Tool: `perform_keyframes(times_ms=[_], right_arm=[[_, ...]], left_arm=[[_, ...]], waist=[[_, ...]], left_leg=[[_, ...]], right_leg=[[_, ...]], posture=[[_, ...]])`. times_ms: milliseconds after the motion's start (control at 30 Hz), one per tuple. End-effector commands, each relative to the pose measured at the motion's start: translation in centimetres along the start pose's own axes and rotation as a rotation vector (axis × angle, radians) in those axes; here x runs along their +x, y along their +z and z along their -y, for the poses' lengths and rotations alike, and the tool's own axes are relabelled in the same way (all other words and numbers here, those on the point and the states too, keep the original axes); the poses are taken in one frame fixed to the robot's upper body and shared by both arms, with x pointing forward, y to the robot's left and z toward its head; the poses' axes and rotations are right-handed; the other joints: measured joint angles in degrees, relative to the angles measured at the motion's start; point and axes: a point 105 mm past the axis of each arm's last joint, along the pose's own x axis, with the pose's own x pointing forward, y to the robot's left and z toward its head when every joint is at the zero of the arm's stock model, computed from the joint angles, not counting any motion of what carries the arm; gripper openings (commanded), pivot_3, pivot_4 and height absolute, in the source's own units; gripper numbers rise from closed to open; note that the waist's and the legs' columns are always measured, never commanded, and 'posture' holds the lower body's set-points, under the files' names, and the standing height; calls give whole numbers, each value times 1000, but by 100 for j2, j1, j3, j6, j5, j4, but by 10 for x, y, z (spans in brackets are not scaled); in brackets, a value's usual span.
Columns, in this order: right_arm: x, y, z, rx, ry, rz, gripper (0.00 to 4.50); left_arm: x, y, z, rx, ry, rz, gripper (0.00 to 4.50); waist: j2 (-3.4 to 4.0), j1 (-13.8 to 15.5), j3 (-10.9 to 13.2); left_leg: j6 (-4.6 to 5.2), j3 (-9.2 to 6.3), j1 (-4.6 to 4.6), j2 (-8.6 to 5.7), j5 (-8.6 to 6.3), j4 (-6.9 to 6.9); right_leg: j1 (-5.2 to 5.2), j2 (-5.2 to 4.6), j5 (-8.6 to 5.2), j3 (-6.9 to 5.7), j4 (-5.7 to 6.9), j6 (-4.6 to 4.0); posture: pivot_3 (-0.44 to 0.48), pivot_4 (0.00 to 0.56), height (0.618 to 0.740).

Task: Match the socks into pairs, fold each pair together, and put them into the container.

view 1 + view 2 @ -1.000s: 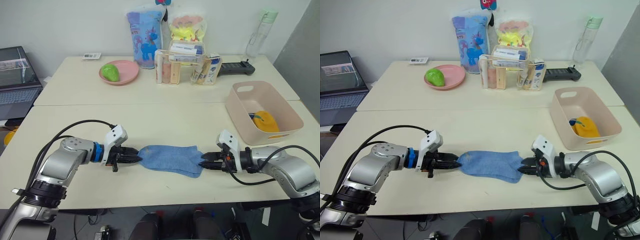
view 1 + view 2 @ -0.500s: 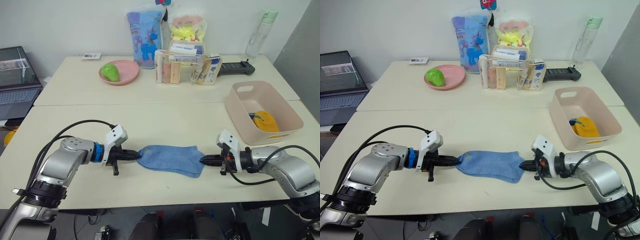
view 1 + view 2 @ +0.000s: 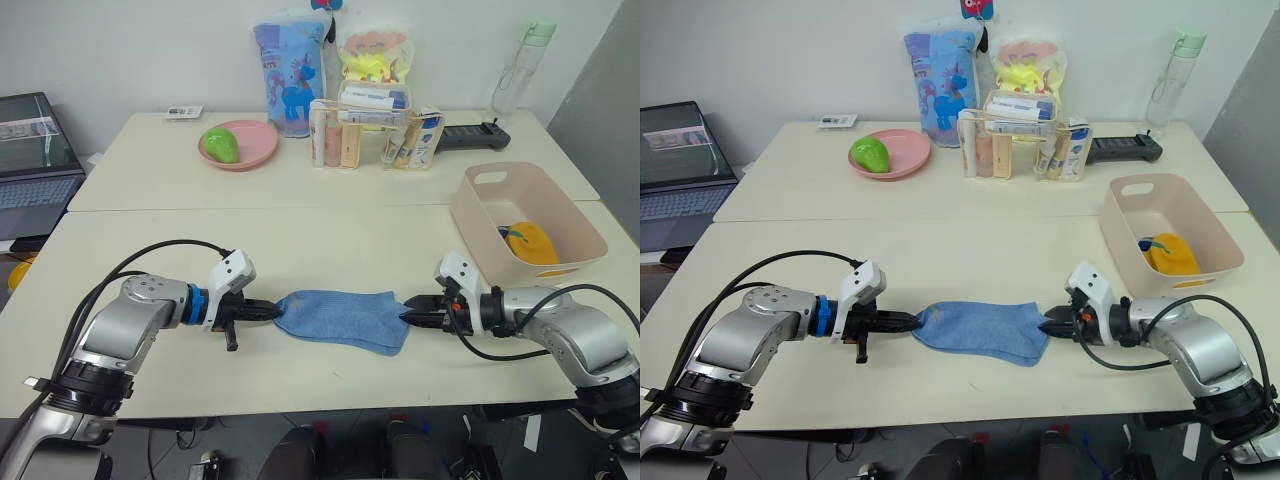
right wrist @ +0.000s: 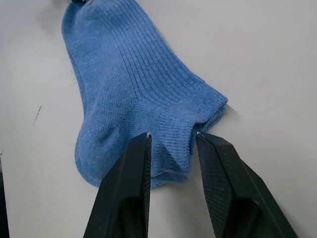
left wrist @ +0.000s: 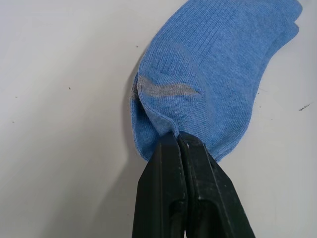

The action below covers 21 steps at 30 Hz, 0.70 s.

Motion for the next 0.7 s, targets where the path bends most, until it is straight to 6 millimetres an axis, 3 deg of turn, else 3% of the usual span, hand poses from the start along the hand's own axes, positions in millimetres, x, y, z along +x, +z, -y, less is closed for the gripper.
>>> perform_keyframes(times_ms=[33, 200, 300, 400, 700], right_arm=[[-3, 11, 1, -34, -13, 31, 1547], [-2, 11, -3, -28, 13, 28, 1547], [-2, 10, -6, -25, 31, 26, 951], [-2, 10, -8, -20, 40, 26, 28], [-13, 25, -21, 101, 130, 110, 28]], left_arm=[[-3, 7, 3, 40, -7, 10, 0], [-3, 7, 4, 40, -10, 9, 0], [-3, 7, 4, 42, -9, 9, 0], [-4, 8, 4, 42, -9, 13, 0], [-22, 30, 3, -51, -24, 104, 0]], waist=[[0, -1, 0], [0, -1, 0], [0, -1, 0], [0, -1, 0], [0, -3, 0]], left_leg=[[0, 0, 0, 0, 0, 0], [0, 0, 0, 0, 0, 0], [0, 0, 0, 0, 0, 0], [0, 0, 0, 0, 0, 0], [0, 0, 0, 0, 0, 0]], right_leg=[[0, 0, 0, 0, 0, 0], [0, 0, 0, 0, 0, 0], [0, 0, 0, 0, 0, 0], [0, 0, 0, 0, 0, 0], [0, 0, 0, 0, 0, 0]], posture=[[0, 150, 740], [0, 150, 740], [0, 150, 740], [0, 150, 740], [0, 150, 740]])
